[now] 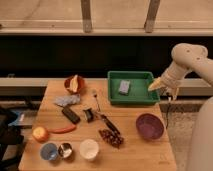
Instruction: Place banana in paper cup
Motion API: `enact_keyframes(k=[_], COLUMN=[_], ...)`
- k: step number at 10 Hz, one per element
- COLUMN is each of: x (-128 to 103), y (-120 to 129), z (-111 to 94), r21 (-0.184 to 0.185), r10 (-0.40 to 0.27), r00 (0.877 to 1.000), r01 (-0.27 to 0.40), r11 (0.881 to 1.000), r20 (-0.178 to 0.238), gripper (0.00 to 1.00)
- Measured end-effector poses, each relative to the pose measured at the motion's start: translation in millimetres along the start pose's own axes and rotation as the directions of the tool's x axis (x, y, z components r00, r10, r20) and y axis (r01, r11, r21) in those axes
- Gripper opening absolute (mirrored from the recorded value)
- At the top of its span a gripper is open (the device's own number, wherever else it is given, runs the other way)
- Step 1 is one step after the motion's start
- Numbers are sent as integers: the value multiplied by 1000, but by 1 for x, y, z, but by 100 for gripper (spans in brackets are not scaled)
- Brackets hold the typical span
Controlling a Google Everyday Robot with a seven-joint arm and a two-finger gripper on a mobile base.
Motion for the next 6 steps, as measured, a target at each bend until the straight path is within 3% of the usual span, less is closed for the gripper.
enact_keyframes(k=[6], x=[0], y=[-1], z=[1], r21=[1], r10=[1], r00=[1000], r01=[-1], r11=[1000], r20=[-3], gripper=[80])
